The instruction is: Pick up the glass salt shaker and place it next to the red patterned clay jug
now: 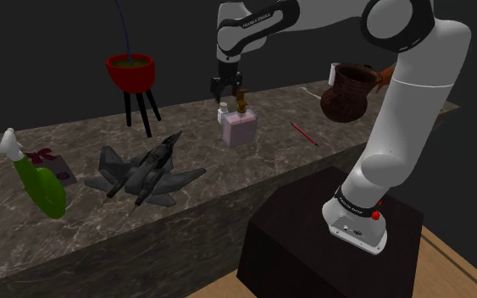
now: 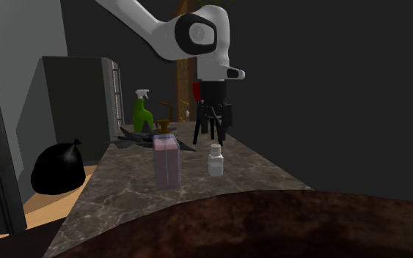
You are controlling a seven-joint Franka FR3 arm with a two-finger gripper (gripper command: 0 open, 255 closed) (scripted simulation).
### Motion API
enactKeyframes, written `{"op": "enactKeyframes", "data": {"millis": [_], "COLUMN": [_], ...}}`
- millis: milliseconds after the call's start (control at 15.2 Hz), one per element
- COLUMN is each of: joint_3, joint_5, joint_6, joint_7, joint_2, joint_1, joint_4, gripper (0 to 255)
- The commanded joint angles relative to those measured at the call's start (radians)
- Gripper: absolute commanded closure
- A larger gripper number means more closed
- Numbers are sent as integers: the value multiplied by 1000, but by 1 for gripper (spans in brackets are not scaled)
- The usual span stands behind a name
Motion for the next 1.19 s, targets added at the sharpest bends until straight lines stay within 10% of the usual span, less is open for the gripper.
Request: {"op": "enactKeyframes", "data": {"millis": [0, 858, 924, 1122], "joint_3": [1, 1, 1, 1], "joint_5": [1, 1, 1, 1], "joint_6": [21, 88, 88, 88], "joint_7": [3, 3, 3, 3], "joint_2": [21, 52, 52, 52], "joint_1": [1, 1, 1, 1], "joint_4": [1, -35, -35, -35], "gripper": [0, 0, 255, 255]}}
